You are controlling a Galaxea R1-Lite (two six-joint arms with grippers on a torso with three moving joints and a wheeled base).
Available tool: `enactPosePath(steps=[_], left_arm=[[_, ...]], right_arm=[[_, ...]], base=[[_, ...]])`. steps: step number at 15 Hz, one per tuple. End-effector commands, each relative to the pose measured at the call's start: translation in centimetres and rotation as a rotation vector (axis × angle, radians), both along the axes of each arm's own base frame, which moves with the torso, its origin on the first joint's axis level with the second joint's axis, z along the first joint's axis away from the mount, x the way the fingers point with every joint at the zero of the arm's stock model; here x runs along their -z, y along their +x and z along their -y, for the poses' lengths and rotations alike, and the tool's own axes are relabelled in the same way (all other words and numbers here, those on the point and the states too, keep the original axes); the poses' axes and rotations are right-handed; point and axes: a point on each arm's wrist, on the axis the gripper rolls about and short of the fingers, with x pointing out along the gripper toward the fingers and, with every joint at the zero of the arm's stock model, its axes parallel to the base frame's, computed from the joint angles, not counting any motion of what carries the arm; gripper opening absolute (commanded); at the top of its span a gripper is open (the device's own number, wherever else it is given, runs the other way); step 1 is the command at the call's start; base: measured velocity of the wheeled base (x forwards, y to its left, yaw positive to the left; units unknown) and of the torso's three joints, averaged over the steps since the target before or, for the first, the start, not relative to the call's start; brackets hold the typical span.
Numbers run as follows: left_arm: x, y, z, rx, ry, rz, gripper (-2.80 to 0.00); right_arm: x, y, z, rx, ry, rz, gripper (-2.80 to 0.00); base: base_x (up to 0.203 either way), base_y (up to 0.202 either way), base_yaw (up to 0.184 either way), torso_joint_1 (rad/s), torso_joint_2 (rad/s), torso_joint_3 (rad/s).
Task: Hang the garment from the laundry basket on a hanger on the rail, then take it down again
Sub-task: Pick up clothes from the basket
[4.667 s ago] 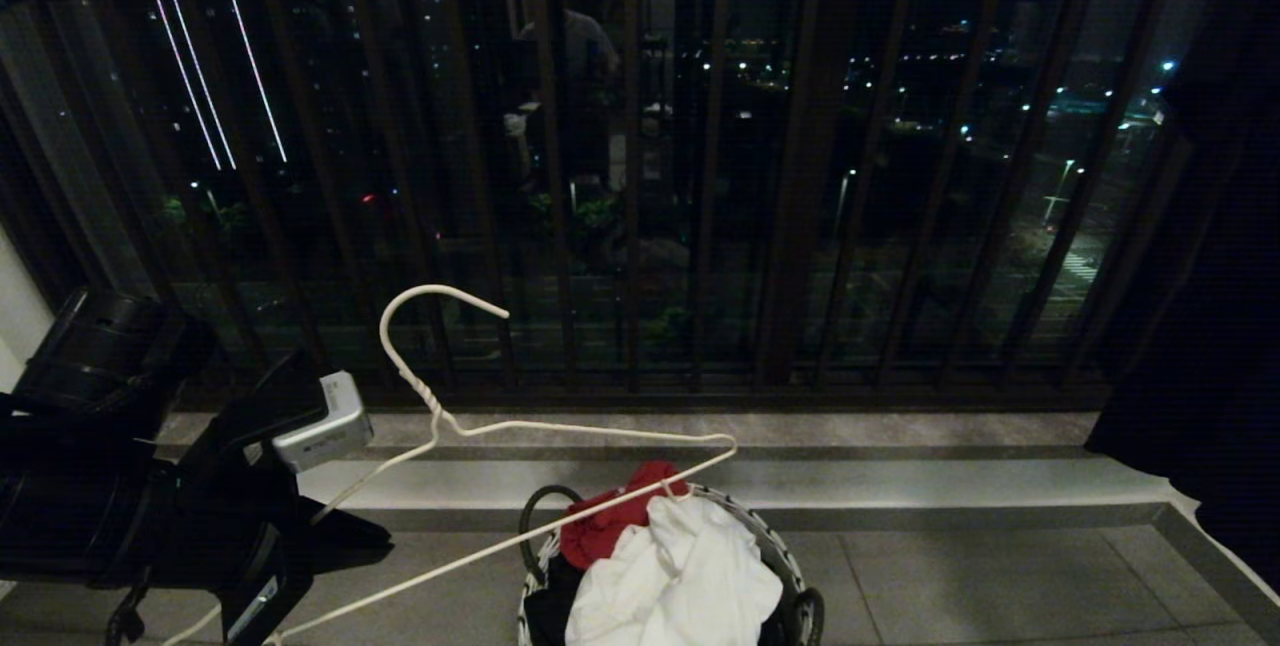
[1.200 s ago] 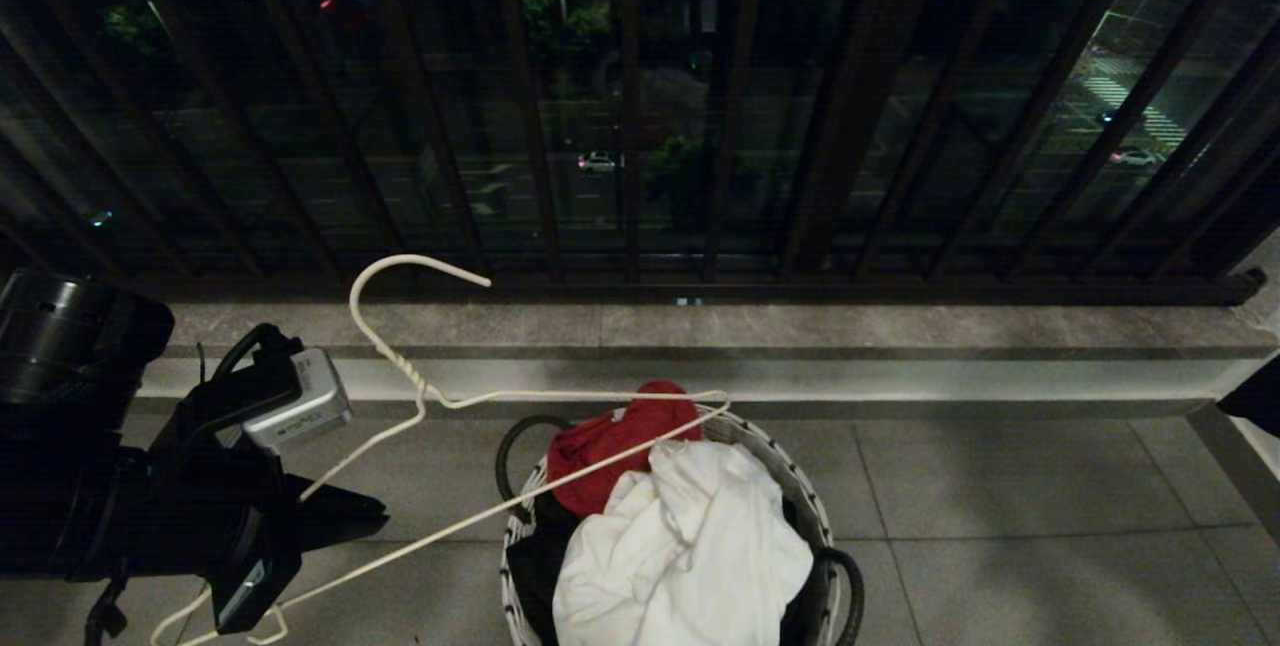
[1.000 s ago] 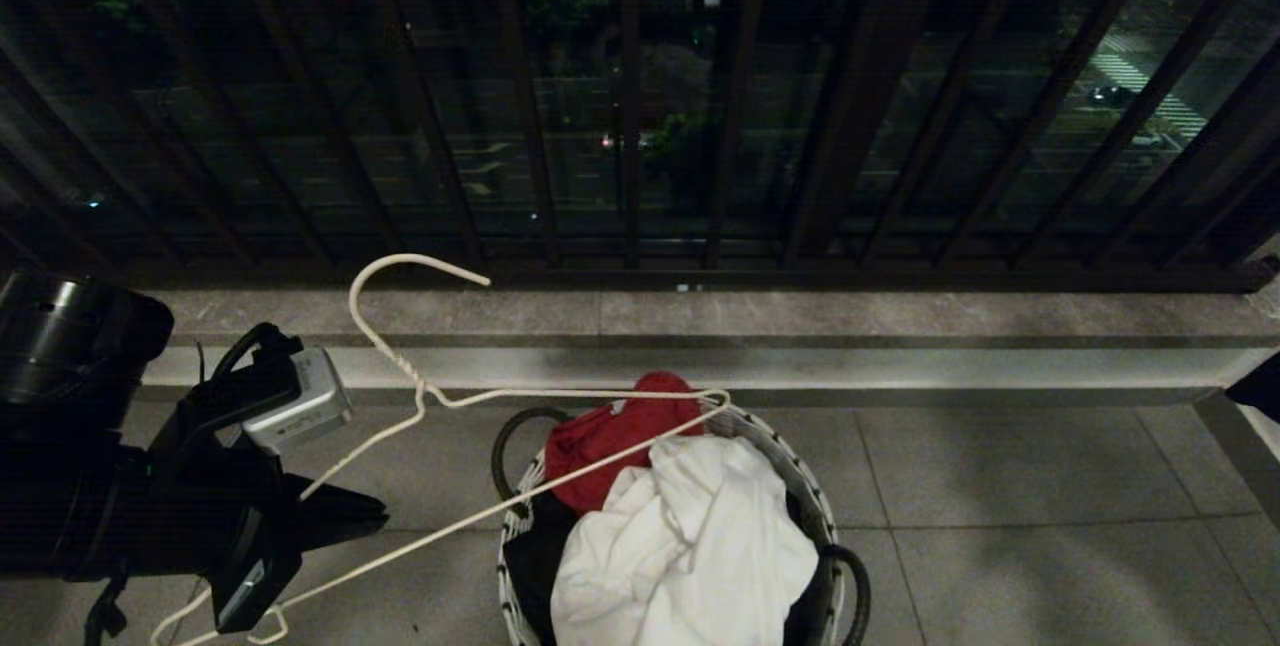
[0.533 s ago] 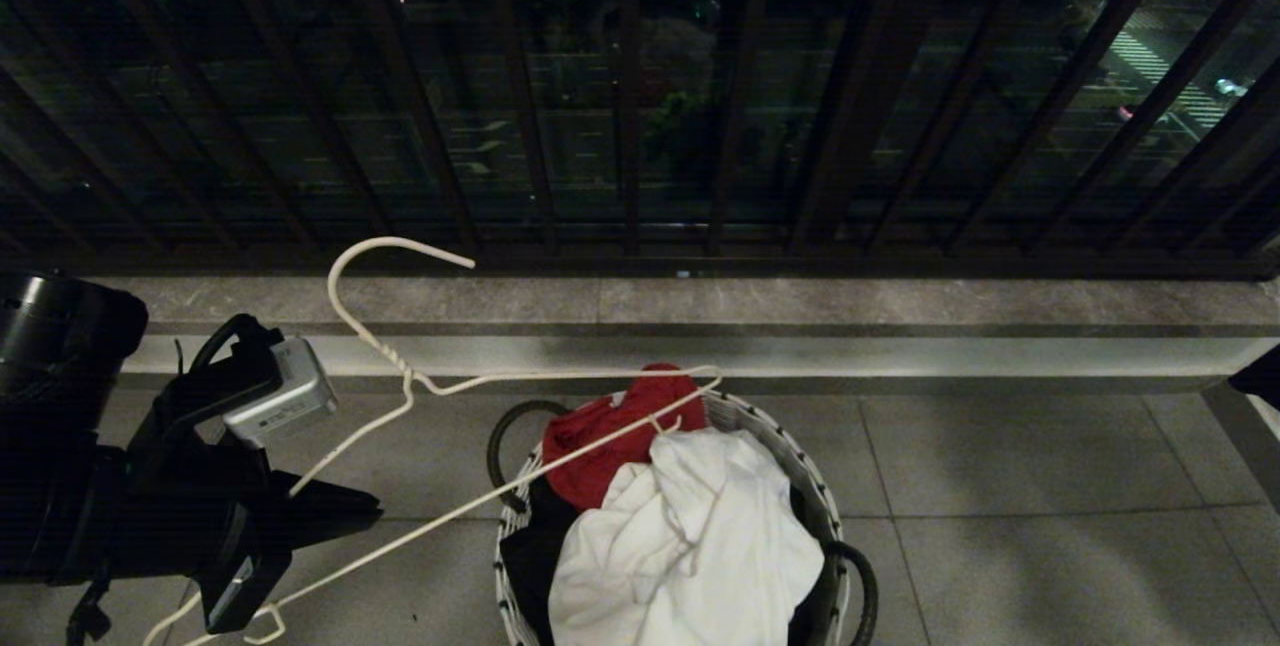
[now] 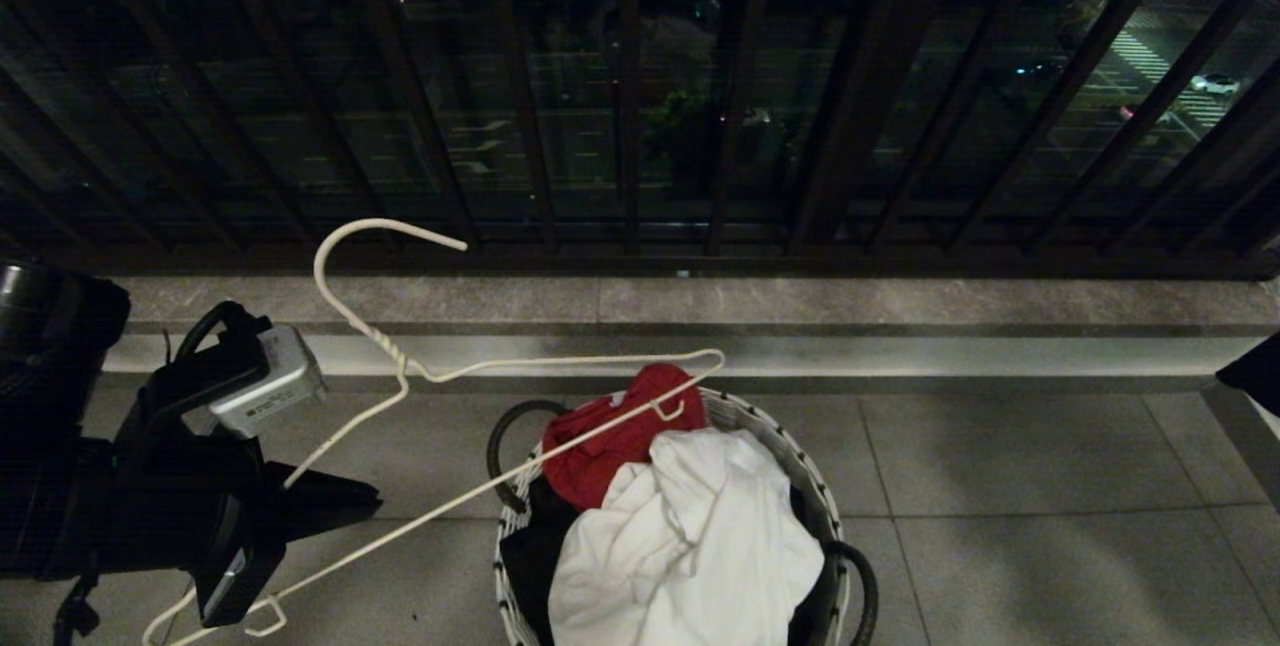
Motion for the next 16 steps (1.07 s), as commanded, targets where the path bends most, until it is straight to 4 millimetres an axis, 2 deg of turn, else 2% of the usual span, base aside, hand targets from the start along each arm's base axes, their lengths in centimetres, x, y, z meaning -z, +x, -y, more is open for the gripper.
enactPosePath(steps=[1, 4, 6, 9, 13, 16], left_arm=[[-0.8, -1.0, -0.1, 0.028, -0.057, 0.025, -2.8], [-1.6, -1.5, -0.2, 0.007, -0.091, 0.038, -2.8], [-2.0, -1.4, -0.2, -0.01, -0.11, 0.034, -2.8], [-2.3, -1.4, -0.2, -0.023, -0.117, 0.041, -2.8], [-3.4, -1.0, -0.1, -0.069, -0.174, 0.026, -2.8], [-3.9, -0.9, -0.1, -0.085, -0.191, 0.032, -2.8]], right_arm=[[-0.8, -0.2, 0.0, 0.002, -0.005, 0.024, -2.8], [-4.7, -0.2, 0.0, -0.003, -0.004, 0.003, -2.8], [-6.5, 1.5, 0.0, -0.015, -0.002, -0.118, -2.8], [-8.9, 6.1, -0.2, -0.058, 0.042, -0.3, -2.8], [-10.6, 13.2, -0.9, -0.204, 0.147, -0.505, -2.8], [-10.0, 17.5, -3.8, -0.37, 0.211, -0.663, -2.8]], base=[[0.0, 0.0, 0.0, 0.0, 0.0, 0.0], [0.0, 0.0, 0.0, 0.0, 0.0, 0.0], [0.0, 0.0, 0.0, 0.0, 0.0, 0.0], [0.0, 0.0, 0.0, 0.0, 0.0, 0.0], [0.0, 0.0, 0.0, 0.0, 0.0, 0.0], [0.0, 0.0, 0.0, 0.0, 0.0, 0.0]])
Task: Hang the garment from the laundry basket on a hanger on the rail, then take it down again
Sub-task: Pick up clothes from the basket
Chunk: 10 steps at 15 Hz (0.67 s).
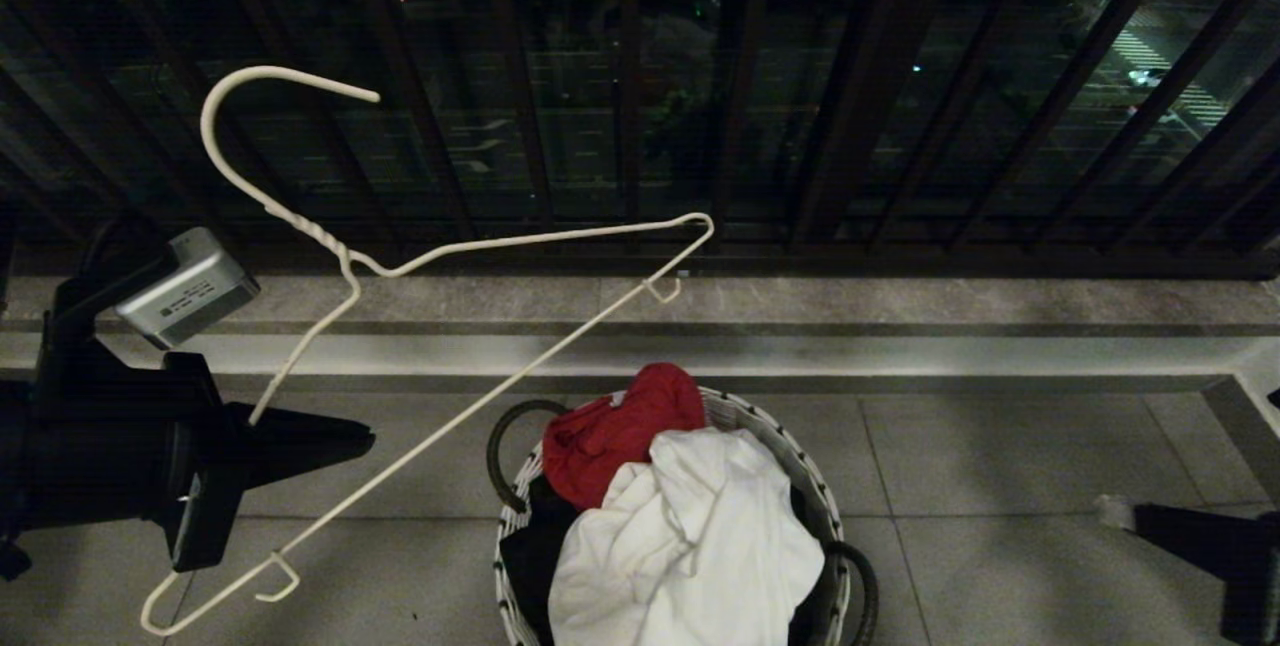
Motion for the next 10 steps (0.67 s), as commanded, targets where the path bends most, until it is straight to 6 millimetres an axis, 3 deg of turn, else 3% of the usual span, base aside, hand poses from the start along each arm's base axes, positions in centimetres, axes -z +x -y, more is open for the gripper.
enactPosePath(steps=[1, 5, 6, 10], left_arm=[[-0.3, 0.2, 0.0, -0.006, 0.002, 0.01, -2.8], [-1.2, 0.4, 0.0, -0.047, -0.035, 0.003, -2.8], [-1.2, 0.4, 0.0, -0.048, -0.036, 0.005, -2.8], [-1.3, 0.2, 0.0, -0.047, -0.037, 0.011, -2.8]], right_arm=[[2.1, 5.0, -2.7, -0.104, 0.009, -0.205, -2.8], [4.6, 8.9, -6.4, -0.204, 0.011, -0.308, -2.8], [4.8, 9.5, -7.6, -0.228, 0.021, -0.323, 0.0], [6.6, 11.1, -11.6, -0.276, -0.033, -0.357, 0.0]], base=[[0.0, 0.0, 0.0, 0.0, 0.0, 0.0], [0.0, 0.0, 0.0, 0.0, 0.0, 0.0], [0.0, 0.0, 0.0, 0.0, 0.0, 0.0], [0.0, 0.0, 0.0, 0.0, 0.0, 0.0]])
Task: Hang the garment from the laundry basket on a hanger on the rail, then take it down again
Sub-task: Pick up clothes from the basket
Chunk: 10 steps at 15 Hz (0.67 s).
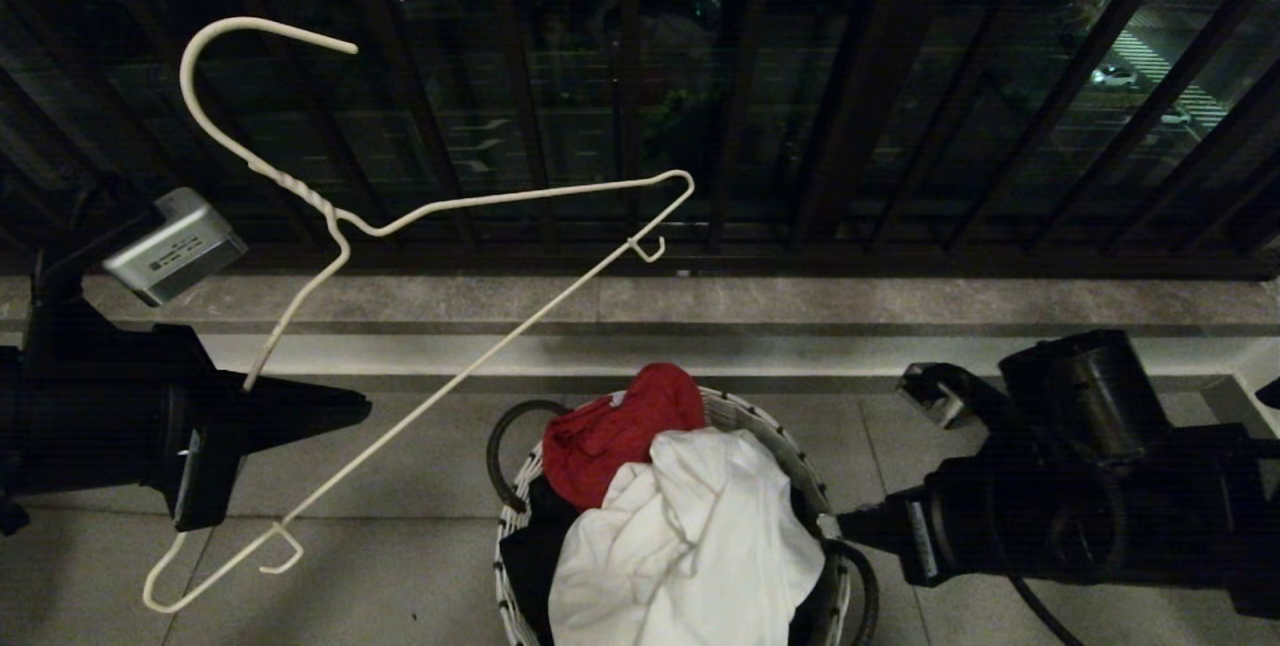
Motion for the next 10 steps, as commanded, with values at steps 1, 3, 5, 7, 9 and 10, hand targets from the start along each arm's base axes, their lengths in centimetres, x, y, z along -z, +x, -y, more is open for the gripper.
enactPosePath(steps=[1, 3, 5, 7, 9, 10], left_arm=[[-0.1, -0.2, 0.0, 0.004, -0.001, 0.005, -2.8], [-0.1, -0.3, 0.0, 0.003, 0.0, 0.008, -2.8], [-0.1, -0.3, -0.1, -0.002, 0.001, 0.008, -2.8], [-0.1, -0.3, -0.1, -0.003, 0.001, 0.008, -2.8], [-0.1, -0.3, -0.1, -0.003, 0.001, 0.008, -2.8], [-0.1, -0.3, -0.1, -0.006, 0.0, 0.008, -2.8]], right_arm=[[2.6, 1.6, -2.7, -0.027, -0.059, -0.036, 0.0], [3.3, 2.5, -4.6, -0.028, -0.074, 0.009, 0.0], [3.4, 2.8, -5.7, -0.042, -0.075, 0.022, 0.0], [3.5, 3.2, -6.7, -0.053, -0.079, 0.037, 0.0], [3.9, 3.5, -7.6, -0.047, -0.104, 0.046, 0.0], [4.4, 3.5, -8.0, -0.048, -0.121, 0.04, 0.0]], base=[[0.0, 0.0, 0.0, 0.0, 0.0, 0.0], [0.0, 0.0, 0.0, 0.0, 0.0, 0.0], [0.0, 0.0, 0.0, 0.0, 0.0, 0.0], [0.0, 0.0, 0.0, 0.0, 0.0, 0.0], [0.0, 0.0, 0.0, 0.0, 0.0, 0.0], [0.0, 0.0, 0.0, 0.0, 0.0, 0.0]])
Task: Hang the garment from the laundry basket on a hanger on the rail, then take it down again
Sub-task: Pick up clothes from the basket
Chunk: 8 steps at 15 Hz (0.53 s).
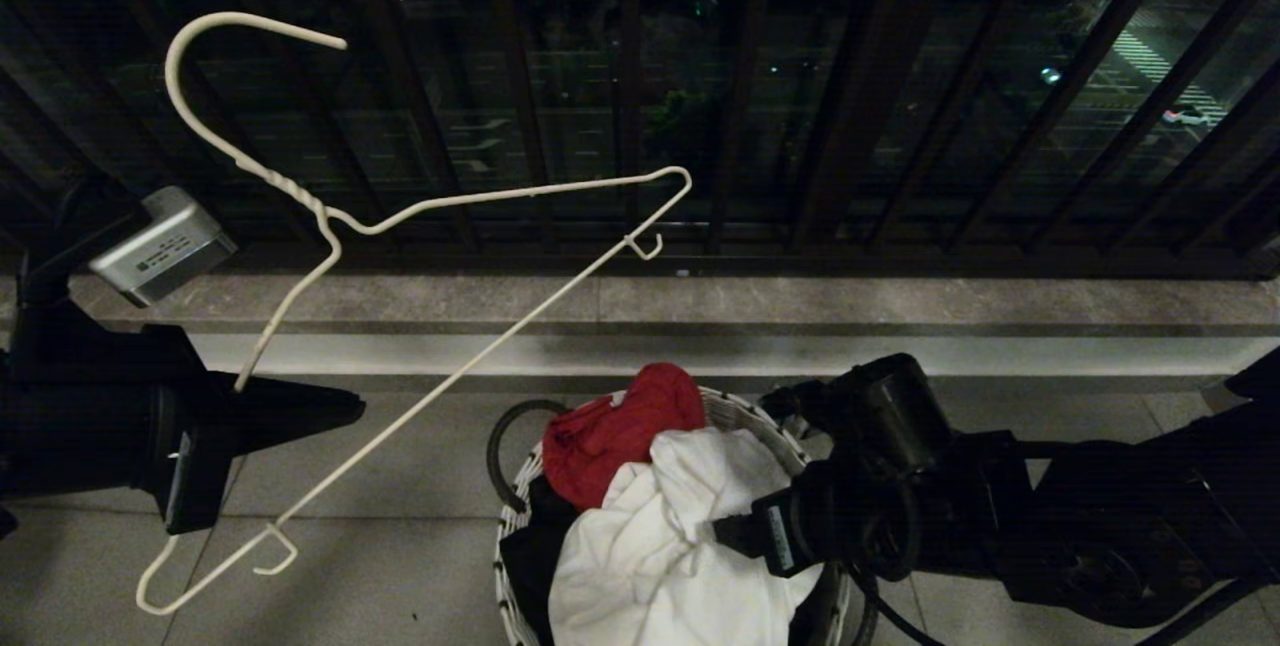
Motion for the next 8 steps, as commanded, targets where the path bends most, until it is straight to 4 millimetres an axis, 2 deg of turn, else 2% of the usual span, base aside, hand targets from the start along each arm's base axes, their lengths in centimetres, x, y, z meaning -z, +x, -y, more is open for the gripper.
enactPosePath(steps=[1, 2, 4, 8], left_arm=[[-0.1, -0.2, -0.1, -0.002, -0.002, 0.007, -2.8], [-0.2, -0.2, -0.2, -0.006, -0.002, 0.01, -2.8], [-0.6, -0.7, -0.5, -0.023, -0.005, 0.033, -2.8], [-1.2, -1.0, -1.1, -0.076, 0.005, 0.064, -2.8]], right_arm=[[1.6, 0.3, -1.2, -0.003, -0.043, -0.02, 0.0], [1.8, 0.5, -1.5, 0.005, -0.056, -0.015, -2.8], [2.1, 1.1, -2.0, 0.011, -0.067, -0.006, -2.8], [1.6, 0.6, -2.9, -0.01, -0.073, 0.011, -2.8]], base=[[0.0, 0.0, 0.0, 0.0, 0.0, 0.0], [0.0, 0.0, 0.0, 0.0, 0.0, 0.0], [0.0, 0.0, 0.0, 0.0, 0.0, 0.0], [0.0, 0.0, 0.0, 0.0, 0.0, 0.0]])
